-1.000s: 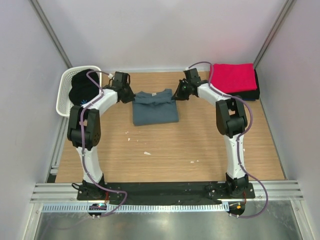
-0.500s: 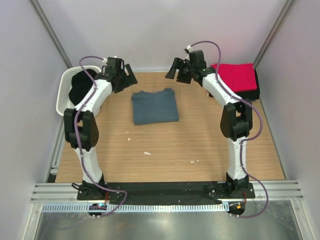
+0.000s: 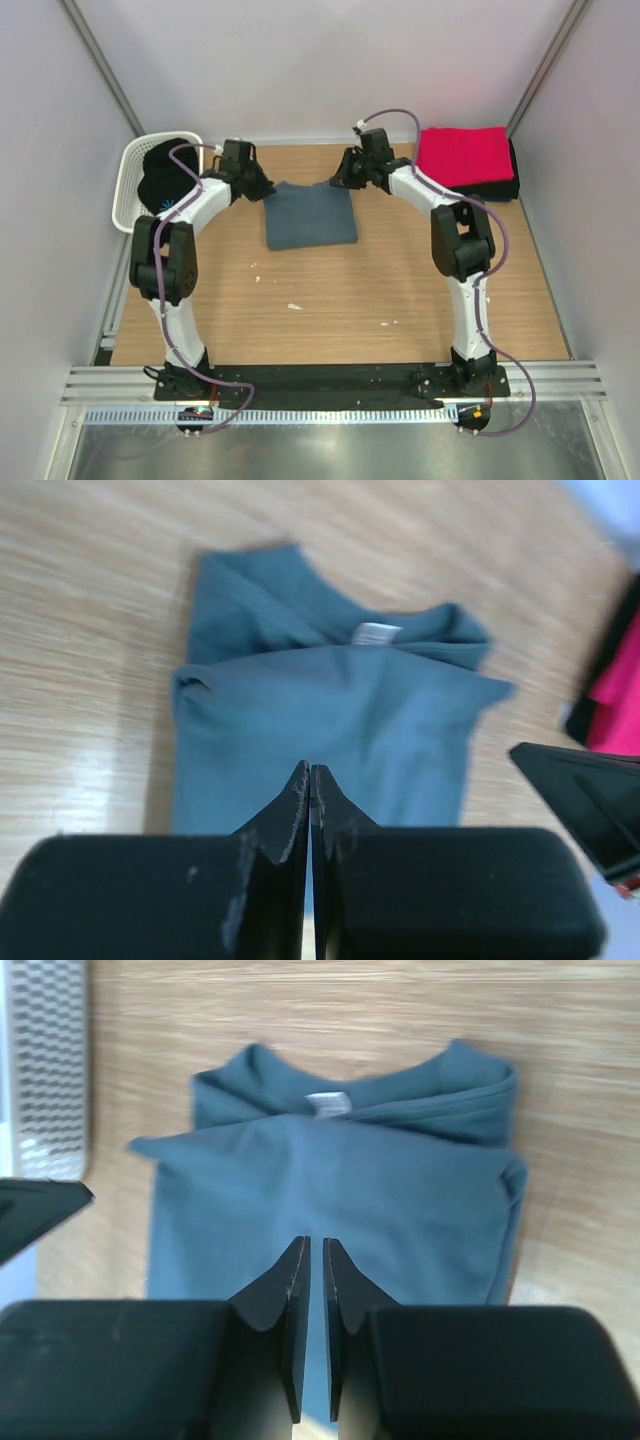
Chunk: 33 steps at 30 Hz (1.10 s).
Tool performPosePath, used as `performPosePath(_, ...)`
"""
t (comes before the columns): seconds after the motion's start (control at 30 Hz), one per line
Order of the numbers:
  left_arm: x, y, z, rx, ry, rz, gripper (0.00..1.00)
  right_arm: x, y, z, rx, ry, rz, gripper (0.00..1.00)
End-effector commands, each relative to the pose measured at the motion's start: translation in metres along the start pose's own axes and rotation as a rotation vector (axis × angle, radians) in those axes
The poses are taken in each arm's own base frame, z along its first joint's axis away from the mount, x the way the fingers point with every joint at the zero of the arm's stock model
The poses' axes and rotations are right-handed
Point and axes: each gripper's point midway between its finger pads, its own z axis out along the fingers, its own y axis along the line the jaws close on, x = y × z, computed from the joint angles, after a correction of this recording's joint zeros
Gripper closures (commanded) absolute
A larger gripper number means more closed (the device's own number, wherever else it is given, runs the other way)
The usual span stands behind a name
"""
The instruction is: Fold and stack the t-shirts
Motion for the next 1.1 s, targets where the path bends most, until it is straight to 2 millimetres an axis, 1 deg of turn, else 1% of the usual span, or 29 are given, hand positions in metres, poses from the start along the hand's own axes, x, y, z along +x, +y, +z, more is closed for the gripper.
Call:
performPosePath(0.0, -0.003, 0.001, 0.033, -0.007, -0.001, -0.037, 1.00, -0.025, -0.008, 0.020, 0.025, -0.071, -0.021, 0.85)
performPosePath(0.03, -0.003, 0.004, 0.039, -0.020, -0.002, -0.035, 1.00, -0.025, -0.012, 0.025, 0.036, -0.069, -0.022, 0.86)
performPosePath(0.07, -0.005, 0.005, 0.045, -0.025, -0.008, -0.032, 1.00, -0.021, -0.023, 0.035, 0.063, -0.061, -0.020, 0.86)
performPosePath(0.1, -0.012, 0.006, 0.050, -0.039, -0.027, -0.029, 1.00, -0.024, -0.023, 0.037, 0.065, -0.071, -0.024, 0.86)
performPosePath(0.13, -0.009, 0.011, 0.060, -0.055, -0.021, -0.020, 1.00, -0.025, -0.027, 0.040, 0.078, -0.076, -0.025, 0.86)
performPosePath(0.17, -0.010, 0.015, 0.066, -0.066, -0.024, -0.019, 1.00, -0.021, -0.030, 0.045, 0.086, -0.070, -0.022, 0.86)
performPosePath(0.2, -0.017, 0.014, 0.069, -0.068, -0.043, -0.020, 1.00, -0.021, -0.037, 0.049, 0.105, -0.076, -0.018, 0.87)
performPosePath(0.23, -0.014, 0.021, 0.077, -0.084, -0.034, -0.033, 1.00, -0.019, -0.040, 0.051, 0.112, -0.075, -0.015, 0.87)
performPosePath(0.27, -0.017, 0.025, 0.080, -0.093, -0.038, -0.042, 1.00, -0.018, -0.043, 0.052, 0.123, -0.078, -0.013, 0.88)
performPosePath(0.3, -0.019, 0.025, 0.083, -0.094, -0.041, -0.048, 1.00, -0.015, -0.050, 0.054, 0.147, -0.080, -0.012, 0.88)
performPosePath(0.33, -0.021, 0.025, 0.086, -0.093, -0.044, -0.052, 1.00, -0.013, -0.054, 0.054, 0.161, -0.079, -0.012, 0.88)
performPosePath(0.37, -0.019, 0.030, 0.093, -0.107, -0.038, -0.054, 1.00, -0.012, -0.057, 0.055, 0.172, -0.081, -0.017, 0.88)
performPosePath(0.4, -0.015, 0.034, 0.096, -0.122, -0.022, -0.053, 1.00, -0.009, -0.060, 0.055, 0.181, -0.079, -0.021, 0.88)
performPosePath(0.43, -0.021, 0.037, 0.098, -0.148, -0.043, -0.051, 1.00, -0.008, -0.063, 0.054, 0.191, -0.079, -0.024, 0.88)
performPosePath(0.47, -0.015, 0.045, 0.105, -0.170, -0.027, -0.041, 1.00, -0.007, -0.065, 0.054, 0.198, -0.079, -0.030, 0.88)
performPosePath(0.5, -0.010, 0.052, 0.106, -0.198, -0.006, -0.040, 1.00, -0.004, -0.068, 0.054, 0.206, -0.074, -0.031, 0.88)
performPosePath(0.57, -0.007, 0.062, 0.114, -0.248, 0.007, -0.032, 1.00, -0.002, -0.072, 0.055, 0.223, -0.073, -0.028, 0.88)
performPosePath(0.6, -0.002, 0.069, 0.112, -0.282, 0.032, -0.033, 1.00, 0.001, -0.074, 0.055, 0.227, -0.069, -0.027, 0.88)
performPosePath(0.7, 0.005, 0.076, 0.116, -0.309, 0.056, -0.028, 1.00, 0.003, -0.074, 0.054, 0.226, -0.061, -0.024, 0.88)
performPosePath(0.77, 0.002, 0.075, 0.116, -0.316, 0.044, -0.016, 1.00, -0.006, -0.069, 0.048, 0.227, -0.081, -0.036, 0.88)
performPosePath(0.8, 0.004, 0.079, 0.116, -0.333, 0.054, -0.006, 1.00, -0.011, -0.066, 0.045, 0.224, -0.090, -0.048, 0.87)
performPosePath(0.87, 0.001, 0.076, 0.114, -0.334, 0.056, 0.011, 1.00, -0.022, -0.058, 0.037, 0.217, -0.107, -0.065, 0.85)
performPosePath(0.9, -0.002, 0.071, 0.112, -0.321, 0.061, 0.020, 1.00, -0.029, -0.052, 0.032, 0.212, -0.109, -0.084, 0.82)
performPosePath(0.97, -0.011, 0.059, 0.105, -0.285, 0.054, 0.047, 0.99, -0.038, -0.043, 0.024, 0.204, -0.113, -0.097, 0.80)
performPosePath(1.0, -0.013, 0.049, 0.101, -0.252, 0.058, 0.058, 0.94, -0.049, -0.030, 0.014, 0.182, -0.123, -0.107, 0.75)
performPosePath(1.03, -0.029, 0.032, 0.089, -0.208, 0.030, 0.087, 0.91, -0.053, -0.024, 0.008, 0.173, -0.124, -0.122, 0.72)
performPosePath(1.07, -0.036, 0.022, 0.082, -0.181, 0.018, 0.099, 0.87, -0.058, -0.018, 0.002, 0.164, -0.127, -0.128, 0.68)
